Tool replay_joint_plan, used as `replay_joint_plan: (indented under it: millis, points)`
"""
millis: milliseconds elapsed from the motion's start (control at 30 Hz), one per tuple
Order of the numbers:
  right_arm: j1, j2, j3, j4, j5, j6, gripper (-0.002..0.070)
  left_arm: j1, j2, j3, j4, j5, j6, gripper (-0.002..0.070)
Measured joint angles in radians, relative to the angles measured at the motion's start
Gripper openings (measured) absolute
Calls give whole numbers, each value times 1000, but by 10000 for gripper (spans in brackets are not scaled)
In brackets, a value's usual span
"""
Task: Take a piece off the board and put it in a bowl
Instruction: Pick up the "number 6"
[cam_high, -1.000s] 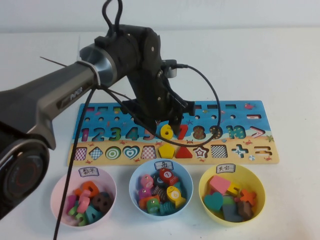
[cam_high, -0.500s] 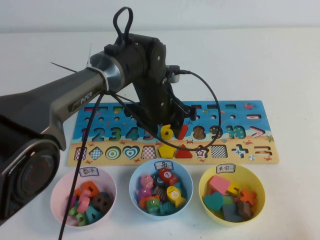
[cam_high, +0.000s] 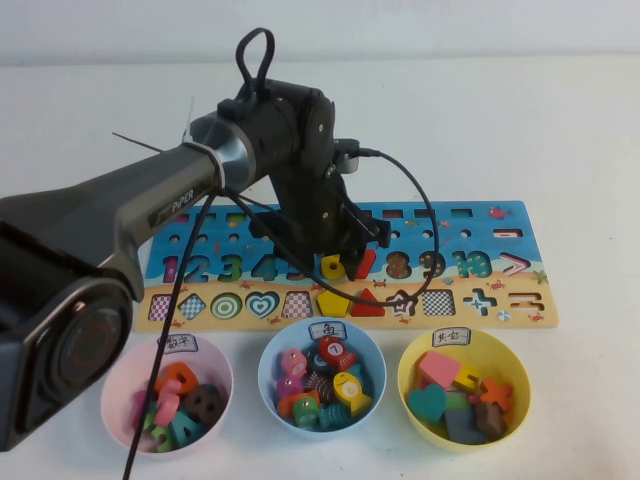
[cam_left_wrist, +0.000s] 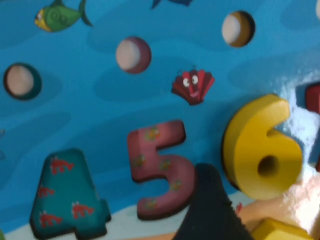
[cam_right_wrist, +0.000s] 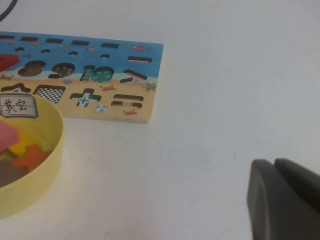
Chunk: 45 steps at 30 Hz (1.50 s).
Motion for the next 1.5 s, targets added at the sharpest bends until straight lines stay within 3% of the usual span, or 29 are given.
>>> replay_joint_plan:
  millis: [933,1033,1233,1500]
  points:
    - [0,0,0,2,0,0,-17,0,14,-4,38,-16,16,395]
    - [0,0,0,2,0,0,-17,0,14,-4,38,-16,25,370]
    - [0,0,0,2,0,0,-17,-1,14,-6,33,-23,46,242]
    - [0,0,0,2,0,0,-17,-1,14,-6,32,-23,46,240]
